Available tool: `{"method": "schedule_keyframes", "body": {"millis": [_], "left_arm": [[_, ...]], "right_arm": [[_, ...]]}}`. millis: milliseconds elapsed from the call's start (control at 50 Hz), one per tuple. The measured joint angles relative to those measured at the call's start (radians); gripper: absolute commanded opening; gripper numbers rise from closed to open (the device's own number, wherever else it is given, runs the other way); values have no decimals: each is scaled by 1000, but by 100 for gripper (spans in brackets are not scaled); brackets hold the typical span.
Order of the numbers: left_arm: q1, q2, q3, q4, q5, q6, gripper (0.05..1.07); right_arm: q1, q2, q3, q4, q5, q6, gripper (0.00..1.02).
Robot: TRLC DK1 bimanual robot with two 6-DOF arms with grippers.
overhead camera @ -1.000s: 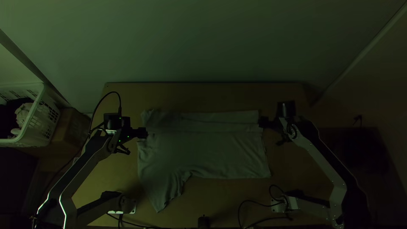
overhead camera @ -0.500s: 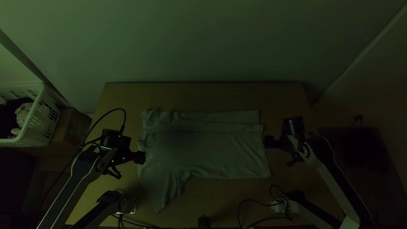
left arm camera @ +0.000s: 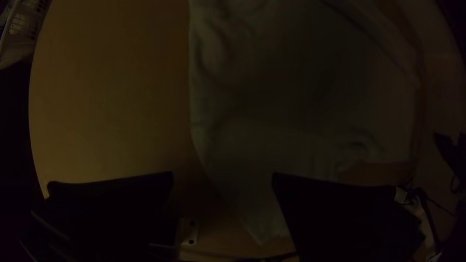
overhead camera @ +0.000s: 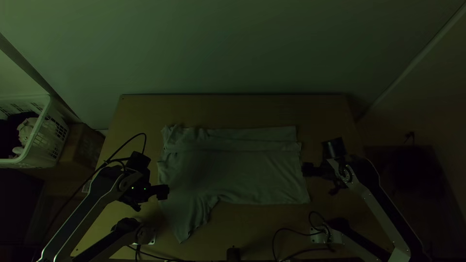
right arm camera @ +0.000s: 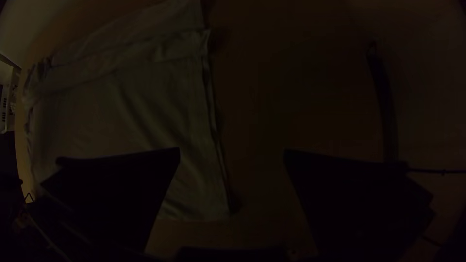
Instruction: Fold the t-shirt
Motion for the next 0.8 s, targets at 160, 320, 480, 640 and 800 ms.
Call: {"method": "schedule_keyframes", "body": {"millis": [160, 320, 480, 640, 800], "left_arm": [[-51, 1, -54, 6, 34, -104, 102], [-97, 12, -114, 40, 36, -155, 102], [-151, 27, -148, 100, 36, -182, 101], [-195, 37, -181, 154, 35, -182, 87], [-223, 48, -208, 229, -6, -172, 65]], "right_arm": [[10, 3, -25, -9, -1, 10, 98], [14, 12, -26, -11, -3, 29, 98], [15, 35, -31, -10, -3, 30, 98], [15, 52, -47, -11, -3, 30, 97], [15, 70, -66, -11, -13, 33, 95]]}}
